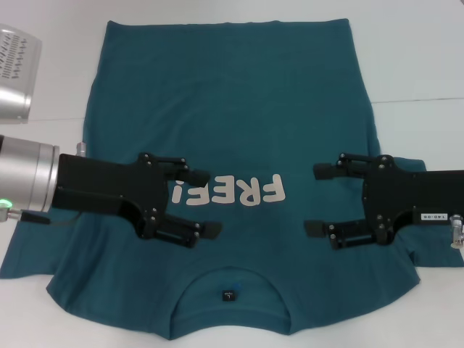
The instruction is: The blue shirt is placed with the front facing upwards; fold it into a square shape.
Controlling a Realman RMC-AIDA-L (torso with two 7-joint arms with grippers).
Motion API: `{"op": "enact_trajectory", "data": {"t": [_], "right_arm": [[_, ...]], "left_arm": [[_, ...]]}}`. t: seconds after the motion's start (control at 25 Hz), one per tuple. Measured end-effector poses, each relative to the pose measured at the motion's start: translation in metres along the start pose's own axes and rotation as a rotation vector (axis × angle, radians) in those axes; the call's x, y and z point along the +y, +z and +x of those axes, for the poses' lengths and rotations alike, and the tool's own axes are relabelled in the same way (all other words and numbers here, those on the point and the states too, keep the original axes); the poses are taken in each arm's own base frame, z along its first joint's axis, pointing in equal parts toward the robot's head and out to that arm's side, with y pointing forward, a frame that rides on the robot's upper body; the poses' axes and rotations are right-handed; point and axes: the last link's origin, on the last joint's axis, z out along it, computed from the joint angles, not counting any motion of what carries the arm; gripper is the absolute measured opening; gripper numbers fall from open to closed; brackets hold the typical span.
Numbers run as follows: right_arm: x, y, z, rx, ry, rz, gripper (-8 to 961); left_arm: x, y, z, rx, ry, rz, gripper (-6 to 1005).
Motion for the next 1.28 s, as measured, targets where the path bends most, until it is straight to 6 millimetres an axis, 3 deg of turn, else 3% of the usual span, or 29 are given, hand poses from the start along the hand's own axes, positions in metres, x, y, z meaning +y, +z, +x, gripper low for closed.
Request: {"op": "enact_trajectory", "data": {"t": [0.64,0.76,0.96,1.28], "right_arm": [[0.004,-0.001,0.002,-0.005,0.014,-0.018,945],[-0.005,-0.005,0.004,-0.008,0.06,0.051,945],[-0.04,-0.023,0.006,-0.027,0.252,0.29,945],[-0.063,-0.046,0.022,0.004,0.441,0.49,945]], "left_arm": [[-0.002,0.003,-0.004,0.008,-0.012,0.029,874],[-0.005,0.004,-0.004,0.016,-0.017,0.058,874],[-0.01,0.009,-0.007,0.041,-0.044,0.108,874],[-0.026,0.013,-0.021,0.087,-0.184,0.238,874]]}}
